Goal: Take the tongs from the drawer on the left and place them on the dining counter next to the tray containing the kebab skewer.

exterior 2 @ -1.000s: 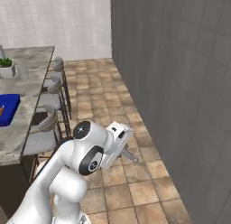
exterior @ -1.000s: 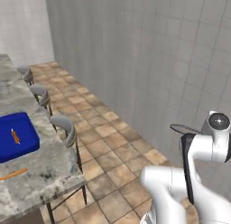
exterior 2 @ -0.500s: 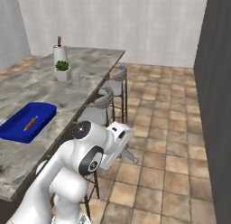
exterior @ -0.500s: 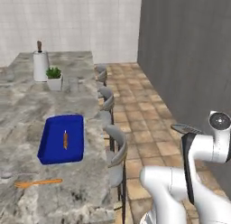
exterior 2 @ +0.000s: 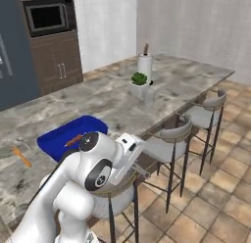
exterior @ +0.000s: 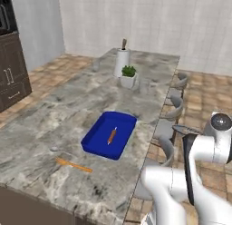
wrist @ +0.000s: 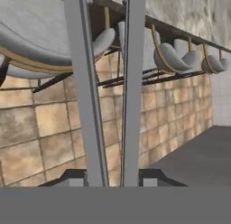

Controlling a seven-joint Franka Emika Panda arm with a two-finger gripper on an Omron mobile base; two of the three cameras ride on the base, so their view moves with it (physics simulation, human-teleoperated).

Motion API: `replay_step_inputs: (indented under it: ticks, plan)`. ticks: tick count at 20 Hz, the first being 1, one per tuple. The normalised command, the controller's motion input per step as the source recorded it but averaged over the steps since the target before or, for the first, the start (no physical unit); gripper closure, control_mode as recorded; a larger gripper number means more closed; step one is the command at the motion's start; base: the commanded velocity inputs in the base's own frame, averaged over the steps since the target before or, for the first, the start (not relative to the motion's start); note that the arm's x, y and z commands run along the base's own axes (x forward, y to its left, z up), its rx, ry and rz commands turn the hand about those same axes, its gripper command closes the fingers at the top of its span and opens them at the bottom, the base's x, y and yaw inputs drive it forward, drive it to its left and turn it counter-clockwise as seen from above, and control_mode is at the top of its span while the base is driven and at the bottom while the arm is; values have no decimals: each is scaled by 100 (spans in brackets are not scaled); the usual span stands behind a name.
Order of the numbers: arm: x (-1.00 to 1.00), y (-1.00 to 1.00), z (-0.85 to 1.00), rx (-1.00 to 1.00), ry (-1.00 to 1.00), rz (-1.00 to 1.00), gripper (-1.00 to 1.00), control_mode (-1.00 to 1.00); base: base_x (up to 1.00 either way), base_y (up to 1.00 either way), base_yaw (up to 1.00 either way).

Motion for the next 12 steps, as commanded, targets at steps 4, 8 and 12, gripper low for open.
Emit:
replay_step_inputs:
  ticks: [4,8,12]
  plan:
    - [0,0,0,0,0,0,100,100,-4,-23,86]
    - [0,0,0,0,0,0,100,100,13,-23,84]
    - [0,0,0,0,0,0,100,100,40,-33,76]
